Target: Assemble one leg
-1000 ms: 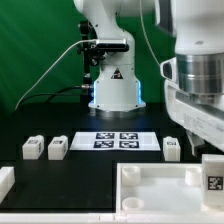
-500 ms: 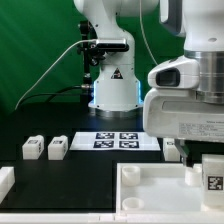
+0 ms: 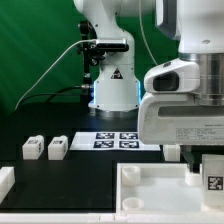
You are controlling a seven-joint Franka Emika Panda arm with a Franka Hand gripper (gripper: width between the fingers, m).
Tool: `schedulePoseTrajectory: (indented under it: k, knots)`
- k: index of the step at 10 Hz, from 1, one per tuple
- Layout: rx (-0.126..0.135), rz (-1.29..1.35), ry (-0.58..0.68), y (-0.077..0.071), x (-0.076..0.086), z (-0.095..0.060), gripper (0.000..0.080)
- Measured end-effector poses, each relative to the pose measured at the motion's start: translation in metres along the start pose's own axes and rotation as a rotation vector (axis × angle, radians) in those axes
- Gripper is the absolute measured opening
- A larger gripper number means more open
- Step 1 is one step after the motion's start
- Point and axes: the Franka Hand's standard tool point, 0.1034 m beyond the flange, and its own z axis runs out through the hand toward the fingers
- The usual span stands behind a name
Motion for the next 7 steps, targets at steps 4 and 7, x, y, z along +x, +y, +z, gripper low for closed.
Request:
schedulePoseTrajectory:
  k: [4,7]
  knots:
    - [0.022,0.525,-0.018,0.0018,0.0029,0.0009,0.0291]
    - [0.145,1.182,-0.051,0.0076,0.0005,0.0024,0.0291]
